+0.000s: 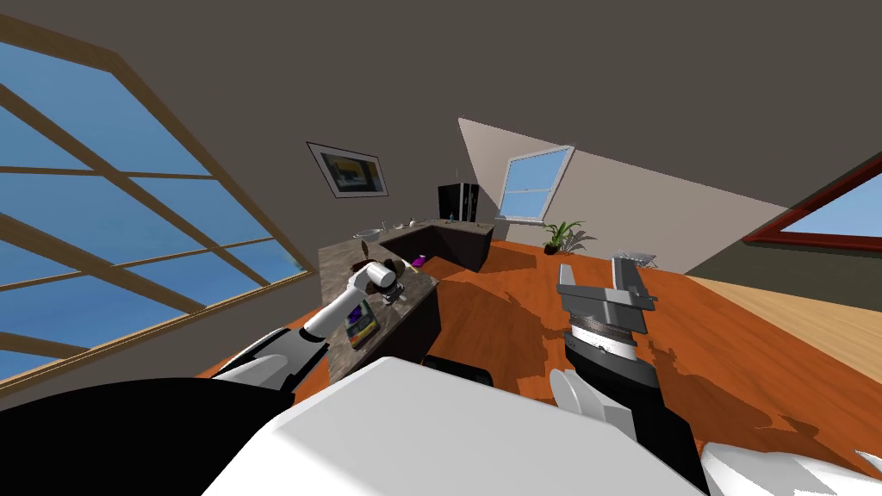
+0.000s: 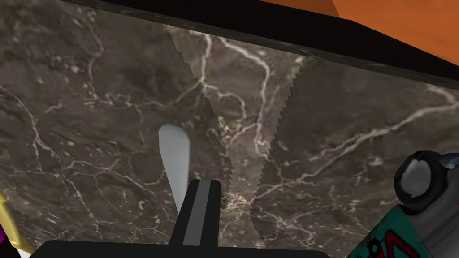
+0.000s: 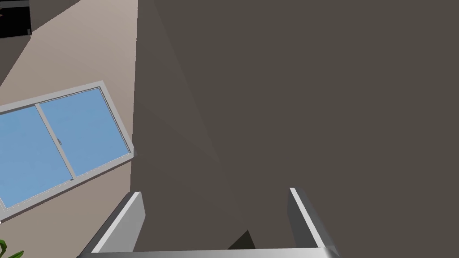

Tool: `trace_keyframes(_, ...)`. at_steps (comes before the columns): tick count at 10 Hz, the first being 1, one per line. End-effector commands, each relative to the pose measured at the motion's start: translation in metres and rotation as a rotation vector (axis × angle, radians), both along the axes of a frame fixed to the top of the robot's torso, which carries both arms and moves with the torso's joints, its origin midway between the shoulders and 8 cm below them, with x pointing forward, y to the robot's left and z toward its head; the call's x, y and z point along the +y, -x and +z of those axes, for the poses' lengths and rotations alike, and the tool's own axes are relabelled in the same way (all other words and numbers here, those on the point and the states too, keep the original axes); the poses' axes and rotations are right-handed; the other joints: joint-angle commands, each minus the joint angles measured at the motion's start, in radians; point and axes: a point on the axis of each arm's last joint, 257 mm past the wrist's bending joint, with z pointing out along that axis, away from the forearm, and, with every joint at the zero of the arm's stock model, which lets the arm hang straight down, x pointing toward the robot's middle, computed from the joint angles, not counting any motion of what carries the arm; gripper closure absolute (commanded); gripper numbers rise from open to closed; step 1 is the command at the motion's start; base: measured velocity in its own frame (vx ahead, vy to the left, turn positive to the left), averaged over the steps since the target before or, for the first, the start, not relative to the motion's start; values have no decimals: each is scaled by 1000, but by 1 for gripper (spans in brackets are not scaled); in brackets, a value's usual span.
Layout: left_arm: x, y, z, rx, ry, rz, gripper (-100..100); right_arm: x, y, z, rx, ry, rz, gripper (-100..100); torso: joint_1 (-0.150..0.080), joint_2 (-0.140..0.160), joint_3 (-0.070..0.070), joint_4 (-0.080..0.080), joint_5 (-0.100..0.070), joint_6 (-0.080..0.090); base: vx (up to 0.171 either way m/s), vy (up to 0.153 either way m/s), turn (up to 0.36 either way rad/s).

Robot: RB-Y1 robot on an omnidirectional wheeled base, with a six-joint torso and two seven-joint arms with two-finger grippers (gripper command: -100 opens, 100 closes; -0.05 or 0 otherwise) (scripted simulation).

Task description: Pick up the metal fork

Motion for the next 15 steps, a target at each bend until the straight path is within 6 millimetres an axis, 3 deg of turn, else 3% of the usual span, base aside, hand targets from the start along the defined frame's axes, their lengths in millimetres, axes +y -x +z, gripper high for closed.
trace_keyframes(1, 0, 0, 0, 0, 0, 0, 0, 0, 0, 0, 0, 0, 0, 0, 0, 0, 0, 0, 0, 0, 0, 0, 0)
trace_keyframes(2, 21, -14, 17, -56, -50, 26, -100, 0, 0, 0, 0, 0, 0, 0, 0, 0, 0, 0, 0, 0, -10, -37, -40)
trace_keyframes(7, 80, -36, 60, -167, -191, 94, -100, 0, 0, 0, 0, 0, 0, 0, -4, 1, 1, 0, -1, 0, -20, -54, -31)
trace_keyframes(12, 136, -45, 102, -250, -341, 135, -100, 0, 0, 0, 0, 0, 0, 0, -3, -1, 0, 1, -2, 0, 7, -44, -50)
trace_keyframes(15, 138, -13, 66, -108, -322, 103, -100, 0, 0, 0, 0, 0, 0, 0, 4, -7, -3, 0, -1, 0, 92, 38, -105)
